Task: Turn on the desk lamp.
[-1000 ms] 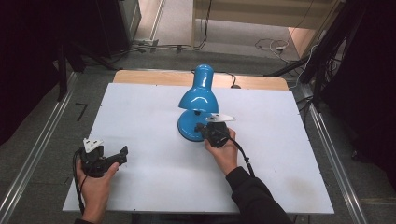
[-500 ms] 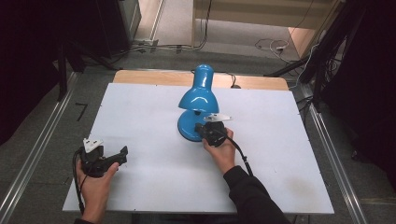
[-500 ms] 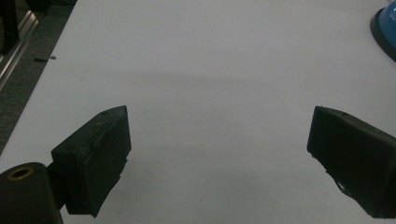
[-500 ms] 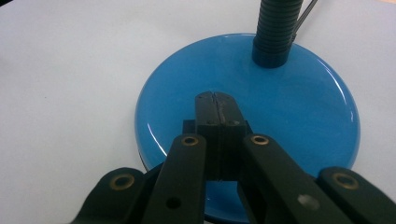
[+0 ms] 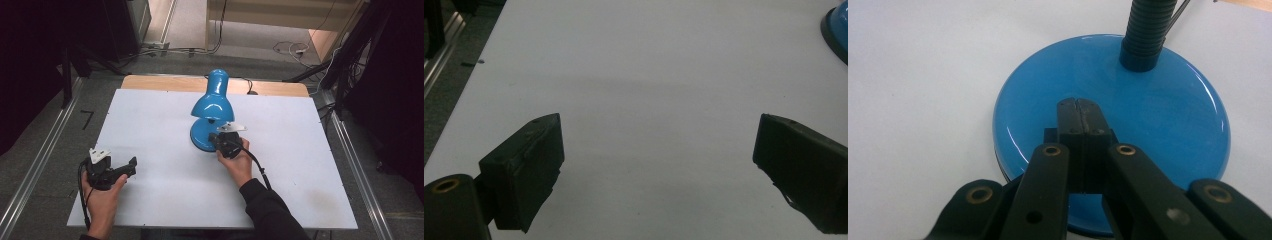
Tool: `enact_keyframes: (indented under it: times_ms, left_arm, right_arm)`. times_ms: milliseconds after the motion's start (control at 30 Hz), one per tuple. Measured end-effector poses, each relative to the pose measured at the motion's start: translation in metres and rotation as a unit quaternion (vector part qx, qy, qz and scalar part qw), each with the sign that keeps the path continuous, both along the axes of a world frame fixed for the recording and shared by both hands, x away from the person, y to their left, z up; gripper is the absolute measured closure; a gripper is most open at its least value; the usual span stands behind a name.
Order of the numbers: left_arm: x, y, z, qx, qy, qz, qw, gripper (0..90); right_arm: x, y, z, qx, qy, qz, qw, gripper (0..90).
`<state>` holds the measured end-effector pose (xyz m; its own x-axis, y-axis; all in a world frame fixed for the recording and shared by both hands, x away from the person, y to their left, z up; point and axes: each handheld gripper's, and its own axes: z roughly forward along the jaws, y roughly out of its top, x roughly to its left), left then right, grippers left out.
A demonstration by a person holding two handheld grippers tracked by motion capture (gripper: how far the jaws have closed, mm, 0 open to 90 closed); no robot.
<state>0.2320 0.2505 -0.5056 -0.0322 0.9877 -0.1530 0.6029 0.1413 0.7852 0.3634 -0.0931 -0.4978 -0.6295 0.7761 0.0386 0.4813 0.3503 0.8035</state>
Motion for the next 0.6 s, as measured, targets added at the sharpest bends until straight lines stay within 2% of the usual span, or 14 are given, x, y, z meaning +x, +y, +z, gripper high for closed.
enact_keyframes:
  times_ms: [133, 167, 200, 233, 267, 333, 467, 600]
  left_arm:
    - [-0.0002, -0.0006, 0.0004, 0.001, 0.000, 0.001, 1.0000, 7.1]
    - [-0.0002, -0.0006, 0.0004, 0.000, 0.000, 0.000, 1.0000, 7.1]
    - [-0.0001, -0.0007, 0.0003, 0.001, -0.001, 0.001, 1.0000, 7.1]
    - [-0.0001, -0.0008, 0.0004, 0.001, -0.001, 0.001, 1.0000, 7.1]
    - [-0.0003, -0.0007, 0.0005, 0.001, 0.000, 0.000, 1.0000, 7.1]
    - [-0.0007, -0.0009, 0.0009, 0.000, -0.002, 0.000, 1.0000, 7.1]
    - [-0.0008, -0.0002, 0.0008, -0.001, -0.002, 0.002, 1.0000, 7.1]
    - [-0.0008, 0.0004, 0.0006, -0.001, -0.002, 0.001, 1.0000, 7.1]
  right_arm:
    - [-0.0011, 0.0008, -0.0001, -0.007, -0.007, 0.003, 0.9999, 88.2]
    - [-0.0018, 0.0014, -0.0005, -0.001, 0.003, 0.014, 0.9999, 88.1]
    - [-0.0038, 0.0027, -0.0006, -0.008, -0.003, 0.014, 0.9999, 88.2]
    - [-0.0063, 0.0045, -0.0002, -0.026, -0.015, 0.017, 0.9994, 88.1]
    - [-0.0063, 0.0048, -0.0001, -0.027, -0.016, 0.017, 0.9994, 88.2]
    - [-0.0047, 0.0034, 0.0000, -0.013, -0.003, 0.012, 0.9998, 88.2]
    - [-0.0051, 0.0032, 0.0004, -0.017, -0.005, 0.014, 0.9997, 88.1]
    - [-0.0031, 0.0009, 0.0009, -0.005, 0.005, 0.011, 0.9999, 85.5]
